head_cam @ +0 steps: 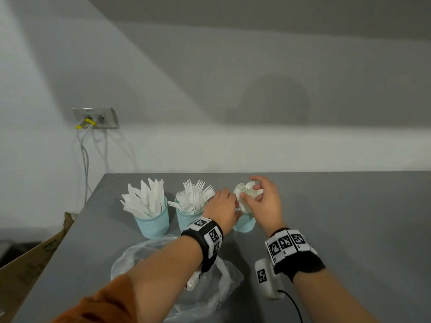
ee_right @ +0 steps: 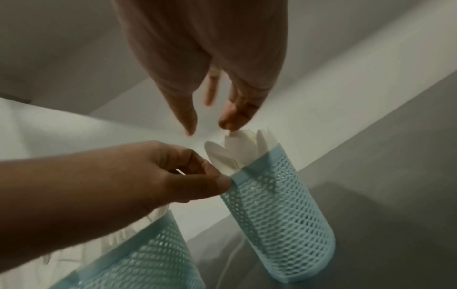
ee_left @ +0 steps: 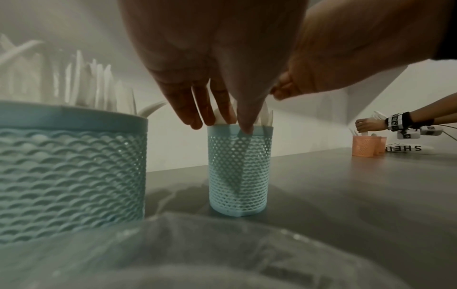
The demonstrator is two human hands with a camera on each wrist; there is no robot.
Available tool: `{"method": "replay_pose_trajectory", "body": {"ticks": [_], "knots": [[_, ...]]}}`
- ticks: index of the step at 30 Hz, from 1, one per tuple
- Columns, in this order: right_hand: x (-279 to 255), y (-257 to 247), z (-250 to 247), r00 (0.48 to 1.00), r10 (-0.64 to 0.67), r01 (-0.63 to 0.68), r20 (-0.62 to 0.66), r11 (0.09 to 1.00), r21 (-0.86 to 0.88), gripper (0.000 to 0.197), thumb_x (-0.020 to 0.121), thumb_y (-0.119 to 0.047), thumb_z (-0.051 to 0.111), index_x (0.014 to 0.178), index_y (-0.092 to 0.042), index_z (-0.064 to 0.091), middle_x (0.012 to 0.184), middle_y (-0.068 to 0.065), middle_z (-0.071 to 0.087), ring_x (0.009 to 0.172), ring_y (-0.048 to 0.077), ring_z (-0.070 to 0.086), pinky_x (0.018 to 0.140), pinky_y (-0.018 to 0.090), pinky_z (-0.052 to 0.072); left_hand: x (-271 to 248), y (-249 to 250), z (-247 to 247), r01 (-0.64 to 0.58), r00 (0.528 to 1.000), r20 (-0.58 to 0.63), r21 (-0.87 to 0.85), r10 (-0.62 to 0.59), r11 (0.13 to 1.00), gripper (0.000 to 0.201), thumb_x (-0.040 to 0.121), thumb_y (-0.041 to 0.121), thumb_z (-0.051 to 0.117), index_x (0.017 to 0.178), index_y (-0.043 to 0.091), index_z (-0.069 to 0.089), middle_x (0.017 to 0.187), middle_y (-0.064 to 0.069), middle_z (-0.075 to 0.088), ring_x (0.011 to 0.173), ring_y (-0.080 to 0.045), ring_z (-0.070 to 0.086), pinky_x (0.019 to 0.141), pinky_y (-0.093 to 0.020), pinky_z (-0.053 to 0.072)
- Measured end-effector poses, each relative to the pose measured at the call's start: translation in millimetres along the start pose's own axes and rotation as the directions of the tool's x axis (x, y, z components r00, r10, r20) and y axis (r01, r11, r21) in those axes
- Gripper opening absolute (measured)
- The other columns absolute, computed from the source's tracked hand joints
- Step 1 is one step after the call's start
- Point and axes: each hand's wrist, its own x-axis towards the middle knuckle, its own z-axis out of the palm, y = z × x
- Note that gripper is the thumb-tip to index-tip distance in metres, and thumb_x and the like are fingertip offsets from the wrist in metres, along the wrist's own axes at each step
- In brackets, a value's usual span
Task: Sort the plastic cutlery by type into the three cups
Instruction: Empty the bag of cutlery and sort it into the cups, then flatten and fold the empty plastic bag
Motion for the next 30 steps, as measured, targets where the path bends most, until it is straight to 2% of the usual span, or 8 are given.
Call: {"method": "replay_pose_trajectory", "body": {"ticks": [5, 10, 13, 18, 21, 25, 27, 30], "knots": [[-6.6, 19.6, -7.7, 0.994, -0.057, 0.073, 0.098, 0.984, -0.163, 0.018, 0.085, -0.001, 0.063, 0.096, -0.010, 0.073, 0.100, 0.002, 0.060, 0.079, 0.011, 0.054, 0.068, -0.002, 0.036, -2.2, 2.6, -2.7, 0.025, 1.000, 0.002, -0.042, -0.025, 0.999, 0.028, 0.091, 0.036, 0.054, 0.110, 0.015, 0.057, 0.117, -0.005, 0.051, 0.112, -0.023, 0.047, 0.091, -0.034, 0.043], [-16.1, 7.2, -11.8, 0.990, -0.120, 0.131, 0.072, 0.976, -0.176, 0.025, 0.084, -0.003, 0.061, 0.105, -0.013, 0.069, 0.101, -0.002, 0.054, 0.074, 0.011, 0.048, 0.076, 0.016, 0.041, -24.4, -1.4, -21.9, -0.013, 0.999, -0.043, -0.114, 0.008, 0.993, 0.027, 0.092, 0.031, 0.050, 0.116, 0.022, 0.058, 0.116, 0.001, 0.054, 0.112, -0.018, 0.048, 0.090, -0.030, 0.040], [-32.7, -8.7, -7.4, 0.984, -0.151, 0.162, 0.089, 0.979, -0.127, 0.016, 0.086, -0.007, 0.060, 0.097, -0.014, 0.070, 0.093, -0.007, 0.055, 0.068, -0.001, 0.046, 0.071, 0.013, 0.037, -55.5, -16.1, -44.2, 0.016, 0.995, -0.098, -0.197, -0.036, 0.980, 0.019, 0.091, 0.032, 0.051, 0.106, 0.030, 0.063, 0.105, 0.010, 0.059, 0.103, -0.010, 0.051, 0.086, -0.028, 0.043], [-62.2, -23.5, 6.9, 0.867, 0.099, 0.008, 0.489, 0.978, -0.211, 0.015, 0.086, -0.035, 0.064, 0.090, -0.020, 0.067, 0.080, -0.011, 0.061, 0.072, 0.001, 0.054, 0.073, 0.019, 0.044, -119.2, -62.2, -72.3, 0.176, 0.978, -0.036, -0.389, -0.206, 0.904, 0.013, 0.090, 0.024, 0.059, 0.093, 0.035, 0.065, 0.089, 0.017, 0.060, 0.081, 0.003, 0.056, 0.071, -0.015, 0.041], [-78.4, -24.1, 14.5, 0.730, 0.250, -0.018, 0.636, 0.937, -0.348, 0.044, 0.075, -0.061, 0.065, 0.090, -0.020, 0.062, 0.088, -0.008, 0.063, 0.083, 0.009, 0.058, 0.076, 0.026, 0.046, -156.6, -94.1, -73.6, 0.358, 0.924, 0.011, -0.366, -0.381, 0.859, 0.018, 0.089, 0.017, 0.060, 0.092, 0.035, 0.063, 0.090, 0.015, 0.059, 0.084, -0.003, 0.058, 0.075, -0.020, 0.045], [-96.8, -14.4, 21.2, 0.620, 0.395, 0.094, 0.678, 0.821, -0.564, 0.036, 0.073, -0.048, 0.075, 0.075, -0.016, 0.056, 0.069, -0.002, 0.056, 0.059, 0.010, 0.051, 0.060, 0.025, 0.042, -197.3, -128.4, -63.3, 0.572, 0.815, -0.001, -0.165, -0.580, 0.804, 0.041, 0.080, 0.013, 0.069, 0.119, 0.017, 0.055, 0.116, -0.007, 0.050, 0.111, -0.026, 0.049, 0.098, -0.036, 0.042], [-103.1, -6.2, 25.1, 0.635, 0.427, 0.063, 0.644, 0.802, -0.594, 0.028, 0.079, -0.030, 0.073, 0.064, -0.018, 0.052, 0.061, -0.002, 0.054, 0.056, 0.012, 0.053, 0.060, 0.028, 0.048, -208.5, -139.3, -59.0, 0.665, 0.745, 0.025, -0.114, -0.667, 0.738, 0.051, 0.079, 0.018, 0.071, 0.125, 0.009, 0.051, 0.124, -0.016, 0.046, 0.114, -0.032, 0.044, 0.102, -0.039, 0.036], [-110.6, 0.8, 28.5, 0.732, 0.404, -0.086, 0.548, 0.854, -0.514, 0.027, 0.083, -0.019, 0.062, 0.061, -0.019, 0.047, 0.061, 0.001, 0.054, 0.060, 0.019, 0.056, 0.070, 0.036, 0.054, -215.4, -142.0, -62.9, 0.752, 0.659, 0.187, -0.163, -0.728, 0.639, 0.023, 0.086, 0.027, 0.064, 0.103, 0.013, 0.060, 0.103, -0.010, 0.062, 0.091, -0.024, 0.055, 0.085, -0.032, 0.043]]}}
